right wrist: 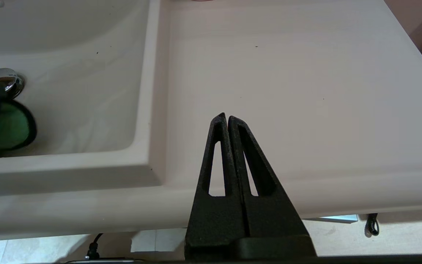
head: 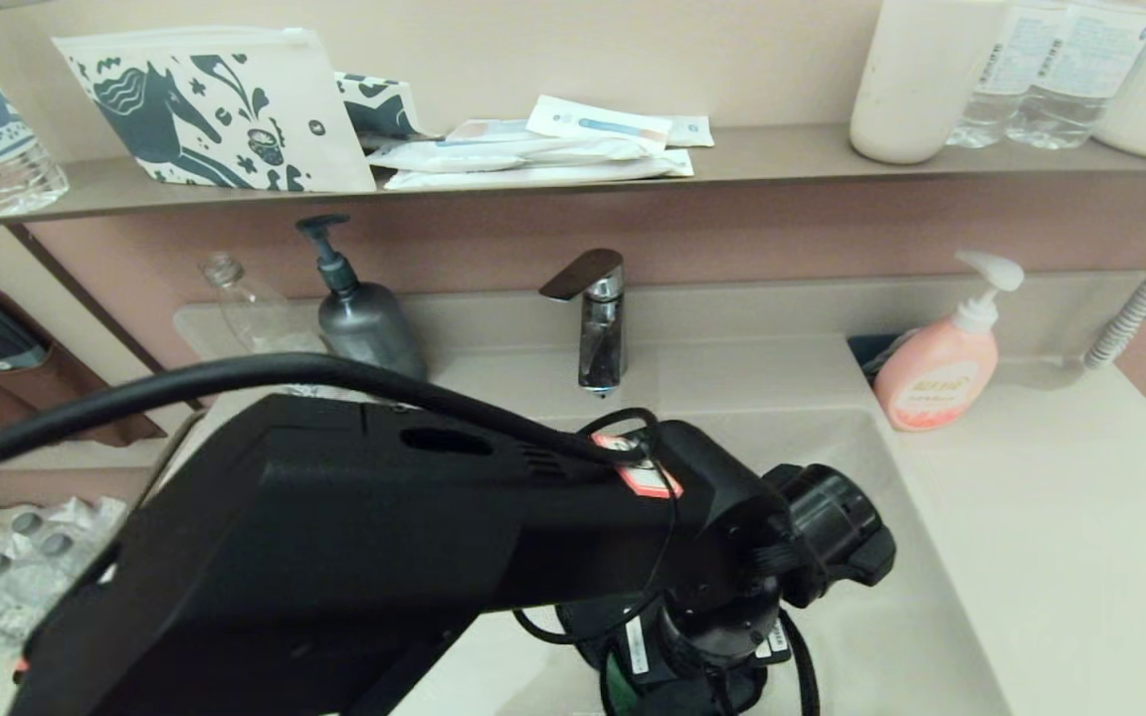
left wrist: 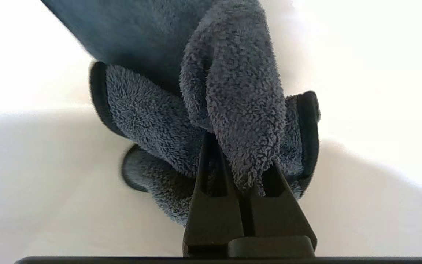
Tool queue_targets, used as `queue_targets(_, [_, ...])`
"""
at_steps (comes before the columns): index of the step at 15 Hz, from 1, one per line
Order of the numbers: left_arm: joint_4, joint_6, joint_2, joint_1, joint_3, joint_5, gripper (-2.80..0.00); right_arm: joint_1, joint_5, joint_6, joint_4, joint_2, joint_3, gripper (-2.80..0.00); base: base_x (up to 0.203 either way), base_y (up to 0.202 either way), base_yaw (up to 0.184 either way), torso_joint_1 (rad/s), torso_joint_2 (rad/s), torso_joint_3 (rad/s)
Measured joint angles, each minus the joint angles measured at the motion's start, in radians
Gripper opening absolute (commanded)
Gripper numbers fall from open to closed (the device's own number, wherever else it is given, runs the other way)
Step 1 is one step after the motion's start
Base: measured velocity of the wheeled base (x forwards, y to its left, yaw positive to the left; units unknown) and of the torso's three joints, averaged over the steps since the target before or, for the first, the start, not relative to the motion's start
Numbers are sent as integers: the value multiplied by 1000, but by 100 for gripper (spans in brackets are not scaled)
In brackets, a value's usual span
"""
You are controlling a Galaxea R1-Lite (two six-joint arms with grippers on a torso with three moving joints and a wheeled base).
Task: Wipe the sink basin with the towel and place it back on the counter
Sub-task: Wipe the sink
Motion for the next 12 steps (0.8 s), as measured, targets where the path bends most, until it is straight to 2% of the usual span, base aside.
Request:
queue_targets(2, [60, -22, 40, -29, -68, 0, -280, 0, 0, 0, 0, 0, 0, -280, 0, 0, 0, 0, 0, 0])
queue_targets(5, [46, -70, 88, -32, -41, -3, -280, 0, 0, 0, 0, 0, 0, -280, 0, 0, 0, 0, 0, 0])
queue_targets(8, [-33, -68, 112, -31, -56, 2, -280, 0, 0, 0, 0, 0, 0, -280, 0, 0, 0, 0, 0, 0])
queue_targets(10, [-48, -35, 122, -32, -92, 4, -280, 0, 0, 0, 0, 0, -1, -280, 0, 0, 0, 0, 0, 0])
queue_targets(12, [-49, -33, 140, -33, -85, 1, -280, 0, 0, 0, 0, 0, -1, -280, 0, 0, 0, 0, 0, 0])
